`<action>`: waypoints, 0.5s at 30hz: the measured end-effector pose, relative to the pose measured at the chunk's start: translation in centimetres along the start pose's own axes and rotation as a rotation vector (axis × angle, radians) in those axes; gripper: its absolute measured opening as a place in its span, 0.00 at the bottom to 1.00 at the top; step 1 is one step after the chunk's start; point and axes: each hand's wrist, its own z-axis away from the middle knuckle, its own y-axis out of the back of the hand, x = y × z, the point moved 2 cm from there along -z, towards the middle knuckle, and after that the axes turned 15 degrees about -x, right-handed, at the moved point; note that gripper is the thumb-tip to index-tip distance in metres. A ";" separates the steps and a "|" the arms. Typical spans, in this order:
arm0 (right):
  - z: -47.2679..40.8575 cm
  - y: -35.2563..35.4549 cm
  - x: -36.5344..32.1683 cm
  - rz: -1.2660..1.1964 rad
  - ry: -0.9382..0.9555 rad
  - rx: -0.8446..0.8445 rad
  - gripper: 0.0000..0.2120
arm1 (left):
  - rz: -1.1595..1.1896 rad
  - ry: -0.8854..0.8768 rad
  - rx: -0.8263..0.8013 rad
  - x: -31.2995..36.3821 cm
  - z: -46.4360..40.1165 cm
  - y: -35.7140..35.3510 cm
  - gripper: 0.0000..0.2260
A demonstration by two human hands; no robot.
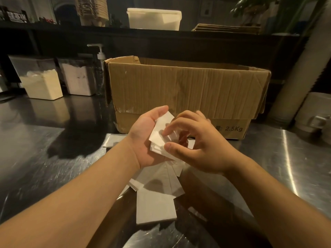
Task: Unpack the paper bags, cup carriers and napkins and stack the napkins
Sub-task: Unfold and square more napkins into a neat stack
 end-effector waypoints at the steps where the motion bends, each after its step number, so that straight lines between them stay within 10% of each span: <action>1: 0.1 0.0 -0.1 0.000 -0.004 -0.008 0.13 | 0.002 -0.007 -0.003 0.0 0.1 -0.2 0.21; 15: 0.4 0.5 -1.2 0.139 -0.043 -0.091 0.23 | -0.024 -0.026 0.055 0.1 0.3 -0.2 0.19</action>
